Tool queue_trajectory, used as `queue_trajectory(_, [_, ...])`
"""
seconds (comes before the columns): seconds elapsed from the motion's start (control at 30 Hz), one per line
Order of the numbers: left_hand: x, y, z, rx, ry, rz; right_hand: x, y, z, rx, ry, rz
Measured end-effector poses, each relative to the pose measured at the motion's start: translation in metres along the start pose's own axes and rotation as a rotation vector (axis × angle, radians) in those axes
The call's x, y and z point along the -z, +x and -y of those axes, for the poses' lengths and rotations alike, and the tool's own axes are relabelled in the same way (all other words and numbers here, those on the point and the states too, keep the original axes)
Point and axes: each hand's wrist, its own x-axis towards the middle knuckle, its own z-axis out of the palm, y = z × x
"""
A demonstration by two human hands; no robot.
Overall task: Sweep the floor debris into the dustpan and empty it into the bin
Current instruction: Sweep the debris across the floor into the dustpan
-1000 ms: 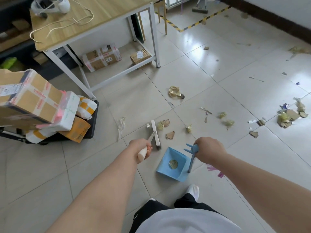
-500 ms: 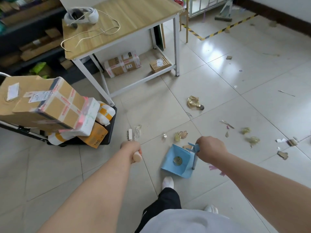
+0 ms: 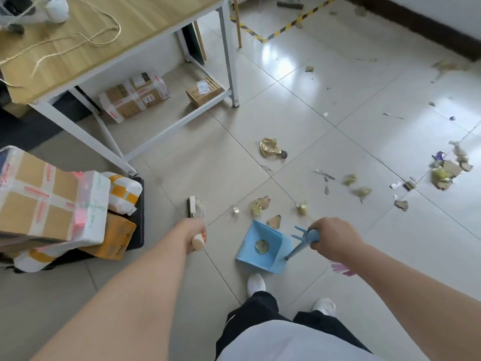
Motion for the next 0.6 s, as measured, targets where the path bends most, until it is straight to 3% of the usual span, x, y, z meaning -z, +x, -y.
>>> queue_trajectory(0.23, [-0.081, -0.036, -0.030, -0.100, 0.116, 0.119, 0.004, -0.019, -0.034, -0.061, 0.051, -0.015])
queue_trajectory(0.6, [-0.240, -0.121, -0.046, -0.136, 0.059, 0.336, 0.000, -0.072, -0.137, -0.256, 0.212, -0.046])
